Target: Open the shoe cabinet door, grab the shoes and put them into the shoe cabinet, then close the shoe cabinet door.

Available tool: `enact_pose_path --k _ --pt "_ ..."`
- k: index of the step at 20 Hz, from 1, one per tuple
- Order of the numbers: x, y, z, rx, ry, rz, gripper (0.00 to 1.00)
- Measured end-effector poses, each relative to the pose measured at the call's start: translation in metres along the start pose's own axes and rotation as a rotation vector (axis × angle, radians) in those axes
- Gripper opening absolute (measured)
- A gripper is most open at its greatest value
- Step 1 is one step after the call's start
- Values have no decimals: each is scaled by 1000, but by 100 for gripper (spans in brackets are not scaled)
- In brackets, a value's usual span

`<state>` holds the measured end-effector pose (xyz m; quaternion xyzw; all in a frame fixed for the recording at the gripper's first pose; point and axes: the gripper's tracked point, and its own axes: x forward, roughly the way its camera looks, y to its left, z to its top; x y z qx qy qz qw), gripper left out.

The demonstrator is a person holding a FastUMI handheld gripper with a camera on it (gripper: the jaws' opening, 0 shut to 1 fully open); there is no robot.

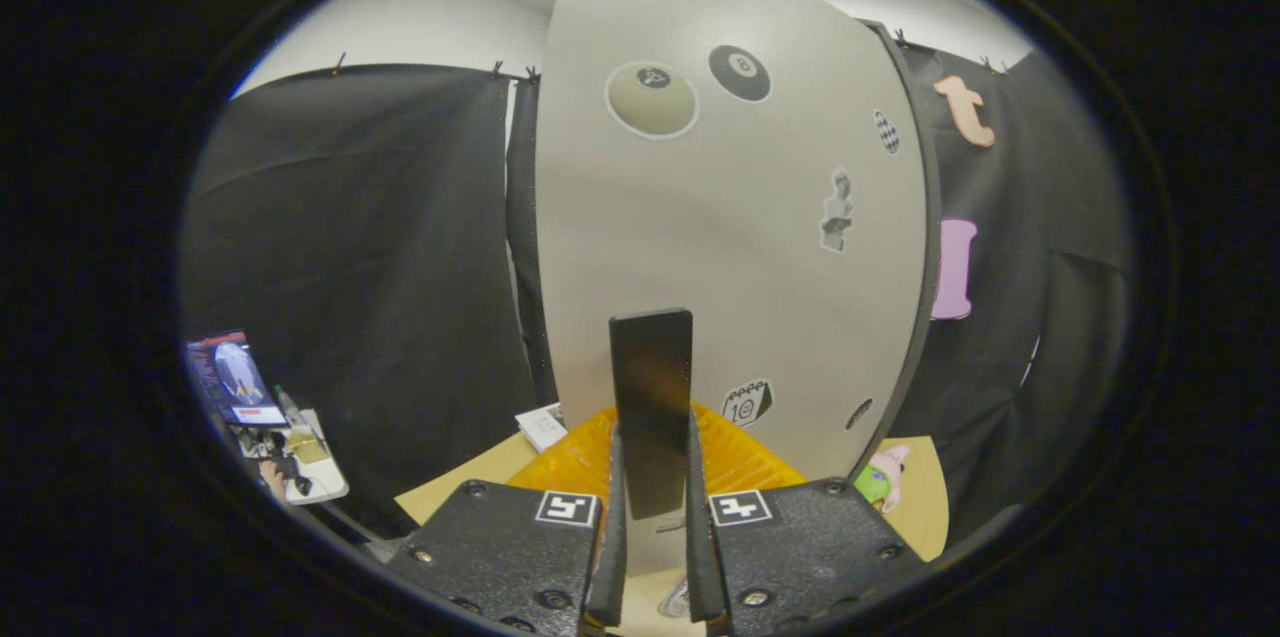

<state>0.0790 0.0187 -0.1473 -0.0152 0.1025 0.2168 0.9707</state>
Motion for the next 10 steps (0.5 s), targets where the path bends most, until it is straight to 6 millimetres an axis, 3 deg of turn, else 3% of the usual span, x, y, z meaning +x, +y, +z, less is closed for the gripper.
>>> enact_pose_path --k 5,8,10 --pt "-53 -45 -10 24 -5 -9 26" --pt "-95 -77 -21 19 -28 -73 24" --pt "-112 -101 -25 -11 -52 -149 22"
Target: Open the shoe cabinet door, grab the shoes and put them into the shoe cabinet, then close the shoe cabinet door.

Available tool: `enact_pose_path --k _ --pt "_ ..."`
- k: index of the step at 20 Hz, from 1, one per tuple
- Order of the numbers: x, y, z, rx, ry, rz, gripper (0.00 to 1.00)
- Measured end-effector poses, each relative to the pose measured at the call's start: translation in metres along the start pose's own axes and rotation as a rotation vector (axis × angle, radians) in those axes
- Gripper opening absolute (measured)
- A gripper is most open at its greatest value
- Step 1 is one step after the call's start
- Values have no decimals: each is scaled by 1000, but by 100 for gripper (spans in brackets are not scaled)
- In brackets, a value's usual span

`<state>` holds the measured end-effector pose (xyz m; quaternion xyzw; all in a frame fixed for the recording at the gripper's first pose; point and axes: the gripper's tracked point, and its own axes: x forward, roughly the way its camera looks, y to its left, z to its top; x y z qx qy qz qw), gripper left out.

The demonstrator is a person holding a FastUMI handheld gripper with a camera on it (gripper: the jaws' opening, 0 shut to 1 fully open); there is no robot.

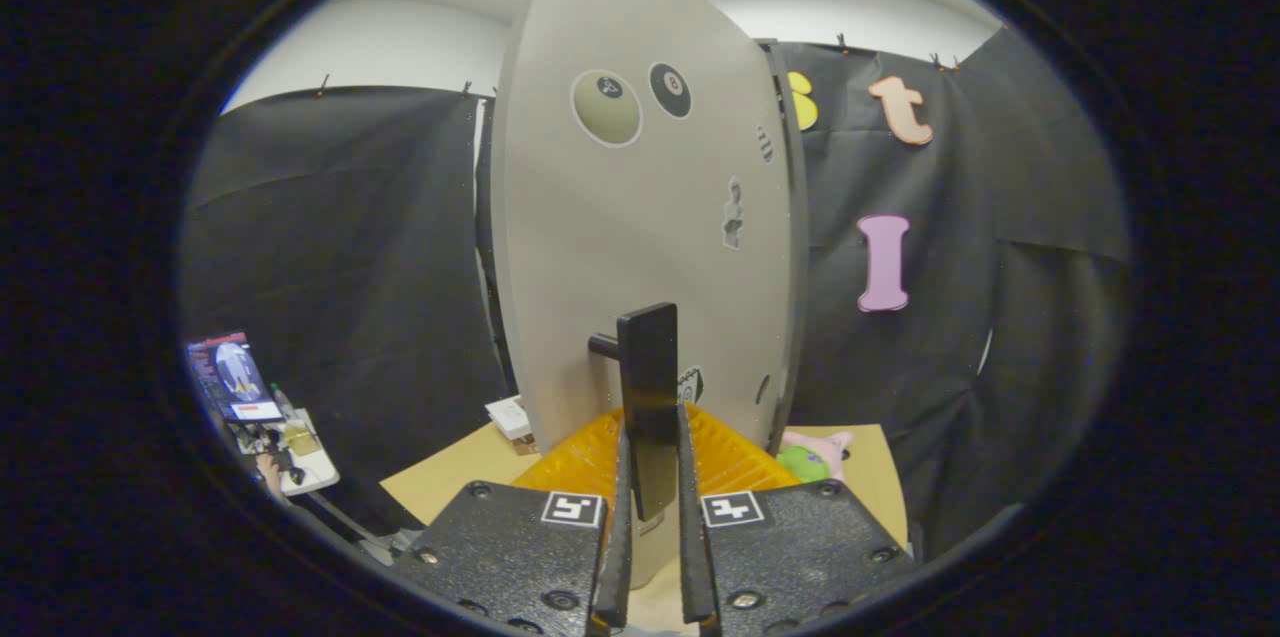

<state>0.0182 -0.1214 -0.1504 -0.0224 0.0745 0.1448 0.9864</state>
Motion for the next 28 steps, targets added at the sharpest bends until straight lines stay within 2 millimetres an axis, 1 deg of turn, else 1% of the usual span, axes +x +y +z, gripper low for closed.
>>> enact_pose_path --k 1,2,4,5,6,7,8,9,11,14,17,19,22,23,24,25,26,27,28 --pt "-6 -16 0 -18 -11 -41 21" --pt "-16 -26 -5 -20 -16 -85 19" --pt "-23 -51 -11 23 -16 -160 14" --pt "-27 -62 -12 50 -16 -193 9" --pt "-33 -77 -13 84 -15 -227 7" --pt "-33 -94 -11 117 -7 -260 4" --pt "-33 -104 -12 146 -3 -256 4" --pt "-34 -108 -12 161 5 -217 4" --pt "-34 -102 -16 178 19 -176 4" --pt "-37 -104 -16 158 16 -164 4" --pt "-39 -101 -19 157 4 -144 4" --pt "-50 -100 -26 150 9 -144 5" --pt "-77 -92 -44 128 4 -141 6" --pt "-85 -88 -51 117 9 -136 9" --pt "-88 -86 -60 107 20 -140 11" --pt "-95 -81 -69 102 35 -136 20" --pt "-102 -75 -80 104 52 -132 25" --pt "-105 -68 -90 109 68 -121 37" --pt "-109 -60 -98 118 86 -110 46"
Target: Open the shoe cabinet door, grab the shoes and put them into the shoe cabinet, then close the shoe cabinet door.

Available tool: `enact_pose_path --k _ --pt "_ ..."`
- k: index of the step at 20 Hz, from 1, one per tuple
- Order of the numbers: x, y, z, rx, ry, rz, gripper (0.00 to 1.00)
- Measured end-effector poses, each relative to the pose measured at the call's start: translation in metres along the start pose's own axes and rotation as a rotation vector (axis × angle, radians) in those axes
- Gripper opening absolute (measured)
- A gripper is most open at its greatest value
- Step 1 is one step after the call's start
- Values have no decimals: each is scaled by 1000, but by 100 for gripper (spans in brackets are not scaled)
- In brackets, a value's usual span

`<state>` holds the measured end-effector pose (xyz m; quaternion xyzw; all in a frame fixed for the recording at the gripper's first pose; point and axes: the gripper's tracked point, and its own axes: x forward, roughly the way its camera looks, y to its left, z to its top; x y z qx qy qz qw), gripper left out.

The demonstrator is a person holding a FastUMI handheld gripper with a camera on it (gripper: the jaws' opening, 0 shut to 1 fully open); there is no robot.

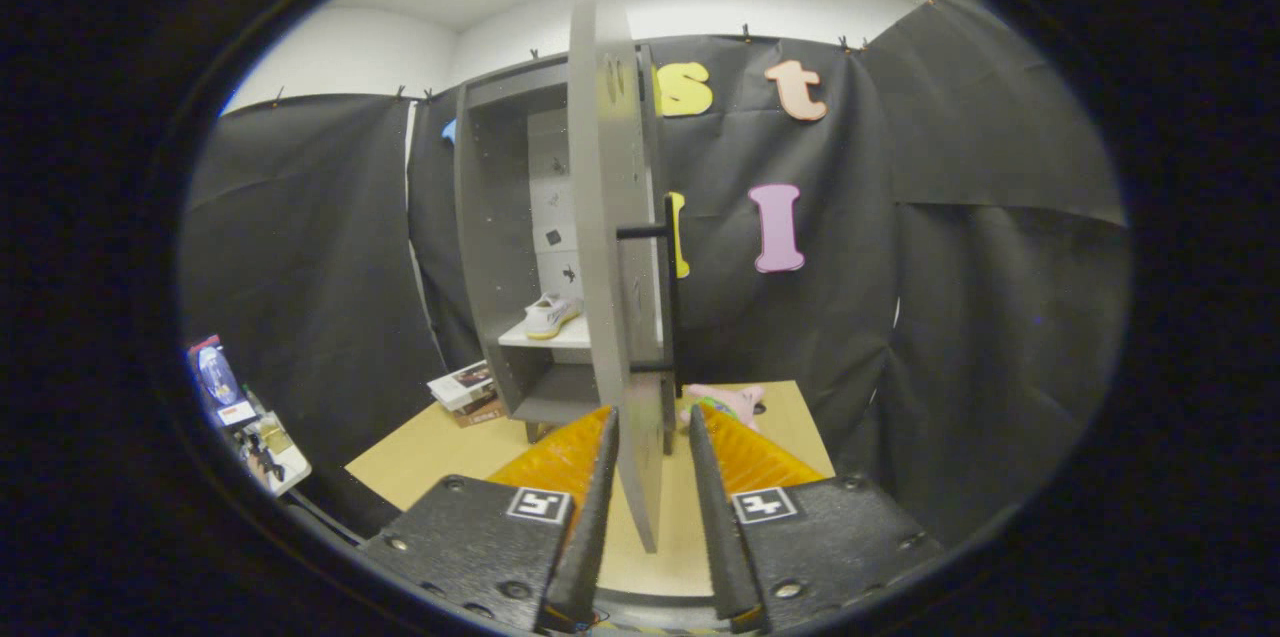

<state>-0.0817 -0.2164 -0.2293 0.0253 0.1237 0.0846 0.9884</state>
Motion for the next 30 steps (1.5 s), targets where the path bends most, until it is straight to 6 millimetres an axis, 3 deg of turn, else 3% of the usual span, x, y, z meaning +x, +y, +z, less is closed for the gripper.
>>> enact_pose_path --k 4,10,16,21,24,30 --pt "0 26 -43 -17 105 27 86" --pt "25 94 -94 -18 267 88 90" --pt "91 143 -160 -94 415 41 90" --pt "169 161 -226 -79 559 -57 90" --pt "209 161 -258 -68 631 -111 91" --pt "266 159 -310 48 750 -197 88"
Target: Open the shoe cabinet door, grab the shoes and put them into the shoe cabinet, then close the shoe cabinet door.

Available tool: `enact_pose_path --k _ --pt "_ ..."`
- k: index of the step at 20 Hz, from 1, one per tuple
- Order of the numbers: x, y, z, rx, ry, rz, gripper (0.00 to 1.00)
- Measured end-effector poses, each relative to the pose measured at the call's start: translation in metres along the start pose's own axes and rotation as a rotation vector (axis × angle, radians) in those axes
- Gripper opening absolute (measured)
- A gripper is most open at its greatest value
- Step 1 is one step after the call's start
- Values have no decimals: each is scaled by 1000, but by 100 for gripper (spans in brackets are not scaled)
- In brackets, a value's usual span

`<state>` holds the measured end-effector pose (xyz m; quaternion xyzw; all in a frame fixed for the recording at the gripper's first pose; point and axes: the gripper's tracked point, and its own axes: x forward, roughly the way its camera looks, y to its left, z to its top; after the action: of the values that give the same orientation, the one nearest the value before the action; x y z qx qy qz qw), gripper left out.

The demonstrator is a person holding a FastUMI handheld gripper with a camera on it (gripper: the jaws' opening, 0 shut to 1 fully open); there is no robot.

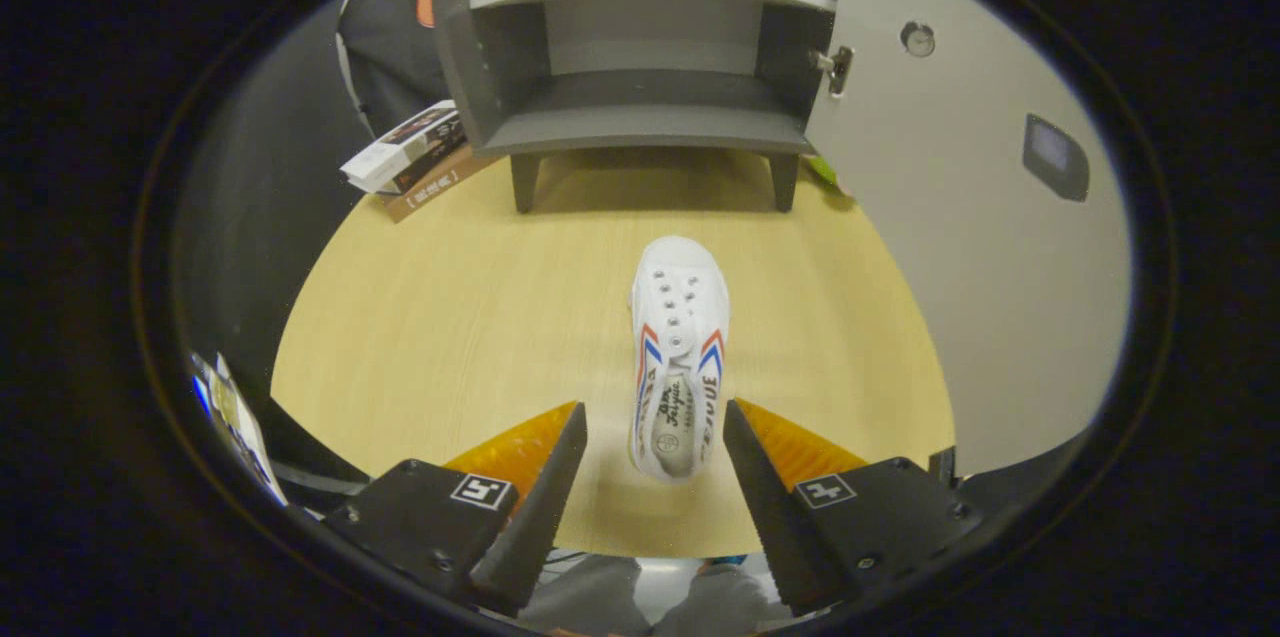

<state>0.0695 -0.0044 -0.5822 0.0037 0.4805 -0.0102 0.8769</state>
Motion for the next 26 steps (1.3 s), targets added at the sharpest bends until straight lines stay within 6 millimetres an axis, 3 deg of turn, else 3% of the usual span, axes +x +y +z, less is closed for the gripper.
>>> enact_pose_path --k 7,8,10,11,14,17,22,26 --pt "61 12 -6 137 79 -27 75" --pt "70 10 -2 133 75 -35 69" --pt "85 3 3 160 60 -47 42" --pt "91 10 3 200 75 4 30" --pt "97 5 3 153 19 73 6" --pt "100 -11 9 37 -26 70 4" --pt "86 -3 18 101 -36 133 4" --pt "64 -3 50 93 -114 157 4"
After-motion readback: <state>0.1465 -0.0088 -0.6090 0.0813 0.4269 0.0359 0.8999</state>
